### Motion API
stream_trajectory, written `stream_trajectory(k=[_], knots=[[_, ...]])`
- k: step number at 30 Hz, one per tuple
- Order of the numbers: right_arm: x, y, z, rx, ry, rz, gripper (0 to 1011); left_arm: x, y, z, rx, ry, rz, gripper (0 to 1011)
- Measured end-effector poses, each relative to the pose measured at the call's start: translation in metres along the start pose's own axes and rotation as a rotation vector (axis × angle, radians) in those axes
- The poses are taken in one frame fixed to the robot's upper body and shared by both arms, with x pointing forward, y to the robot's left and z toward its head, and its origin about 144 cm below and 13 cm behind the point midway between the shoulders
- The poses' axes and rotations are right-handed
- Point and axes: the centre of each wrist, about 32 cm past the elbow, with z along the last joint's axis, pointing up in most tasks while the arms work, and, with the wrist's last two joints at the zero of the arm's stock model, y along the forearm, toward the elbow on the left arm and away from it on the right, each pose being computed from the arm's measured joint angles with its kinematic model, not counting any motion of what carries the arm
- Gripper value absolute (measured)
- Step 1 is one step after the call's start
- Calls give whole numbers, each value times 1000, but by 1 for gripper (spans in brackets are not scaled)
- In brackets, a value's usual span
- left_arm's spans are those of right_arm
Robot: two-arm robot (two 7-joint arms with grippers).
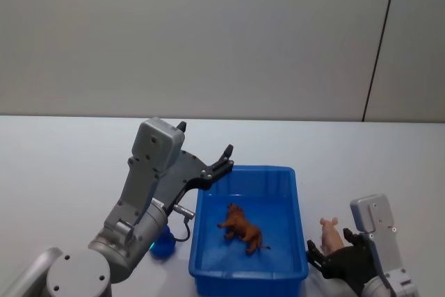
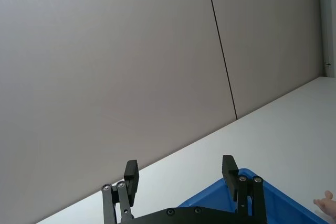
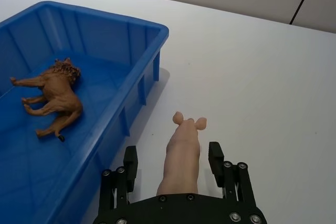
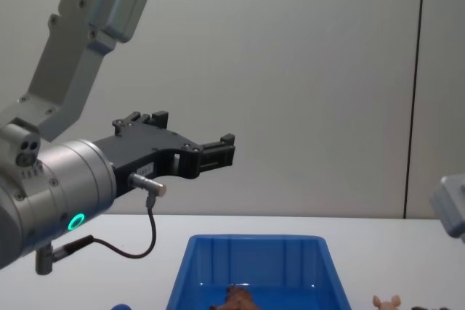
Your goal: Pick up the two dolls from the table and place them into the box.
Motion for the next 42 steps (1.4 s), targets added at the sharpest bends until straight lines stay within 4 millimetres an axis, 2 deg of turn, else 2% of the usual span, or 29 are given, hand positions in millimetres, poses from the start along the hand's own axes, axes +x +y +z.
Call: stream_trajectory(k=[7,8,14,17,27,42], knots=[[-3,3,-1,-20,2,-10,646,0,0,0,0,0,0,1001],[-3,3,-1,-21,2,-11,646,0,0,0,0,0,0,1001],[-4,3,-1,-34,4,-21,425,0,0,0,0,0,0,1001],[-5,3,1,-35,4,-26,362,0,0,0,0,0,0,1001],[-5,-1,10,7,-4,-41,362,0,0,0,0,0,0,1001],[0,-6,38,178,-25,1,362,0,0,0,0,0,0,1001]])
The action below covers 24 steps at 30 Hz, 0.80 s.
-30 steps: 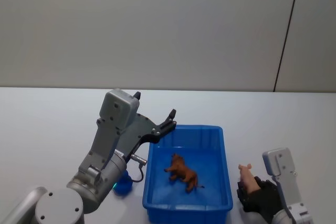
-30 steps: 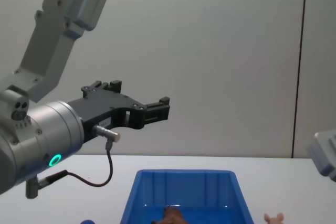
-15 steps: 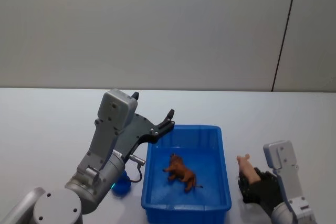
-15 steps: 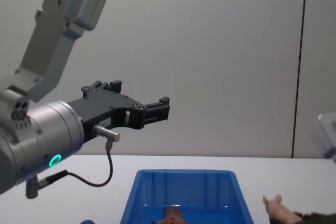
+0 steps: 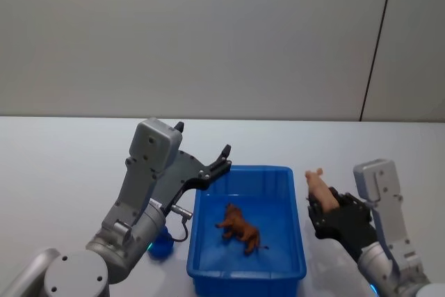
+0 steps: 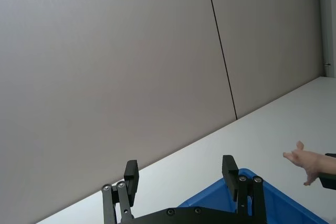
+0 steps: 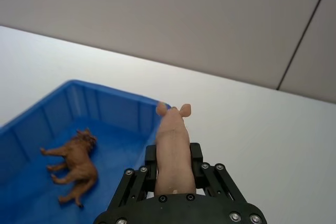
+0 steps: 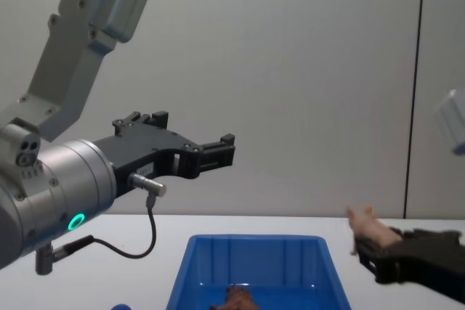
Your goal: Pick up the two dolls from the table and place them into the box.
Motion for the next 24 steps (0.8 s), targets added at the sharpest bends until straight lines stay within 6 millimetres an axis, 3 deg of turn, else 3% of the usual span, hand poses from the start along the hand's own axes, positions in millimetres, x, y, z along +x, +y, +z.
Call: stream_trajectory(k=[9,20,24], knots=[[1,10,12,56,15,92,362,0,0,0,0,0,0,1001],[-10,39,16,46,38,233,362,0,0,0,0,0,0,1001],[-14,50,16,35,40,259,440,0,0,0,0,0,0,1001]])
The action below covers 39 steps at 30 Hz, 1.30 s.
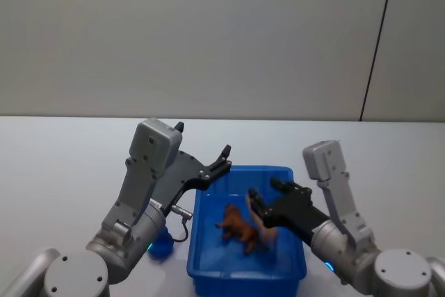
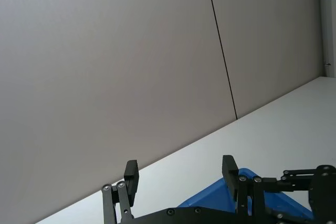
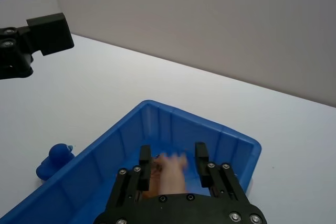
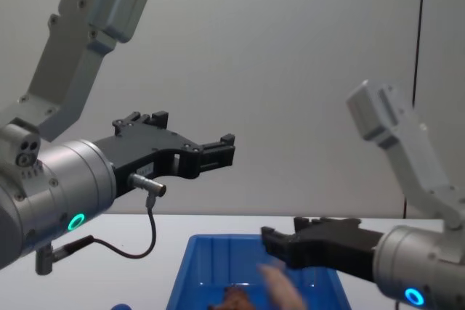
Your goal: Pick up the two dolls from the table and place them into the box.
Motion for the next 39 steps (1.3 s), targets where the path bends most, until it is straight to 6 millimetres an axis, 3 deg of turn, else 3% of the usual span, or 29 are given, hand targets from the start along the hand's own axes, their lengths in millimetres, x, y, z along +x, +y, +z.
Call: stream_trajectory(k=[10,18,39], knots=[[-3,14,-3,-20,-2,-4,752,0,0,0,0,0,0,1001],[0,9,-4,17,-15,-60,1000,0,0,0,0,0,0,1001],[19,-43,-8,85,-15,-282,1001,0,0,0,0,0,0,1001]])
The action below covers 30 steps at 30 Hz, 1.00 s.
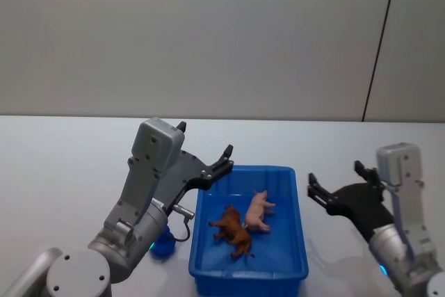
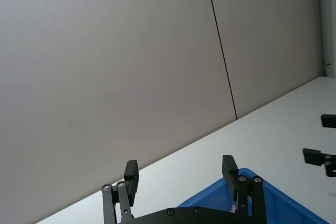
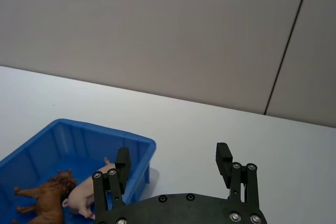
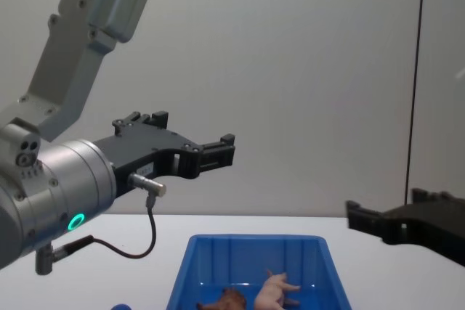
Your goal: Pick up the two dolls from the table and place them into the box.
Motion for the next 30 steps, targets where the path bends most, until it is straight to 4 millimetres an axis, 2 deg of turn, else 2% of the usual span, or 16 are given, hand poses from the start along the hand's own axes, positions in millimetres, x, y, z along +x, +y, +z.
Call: stream_trajectory(k=[13,30], knots=[[11,-21,-2,-2,11,-77,1001,0,0,0,0,0,0,1001],[14,-29,-2,-3,13,-104,1001,1,8,-4,55,34,44,1001]])
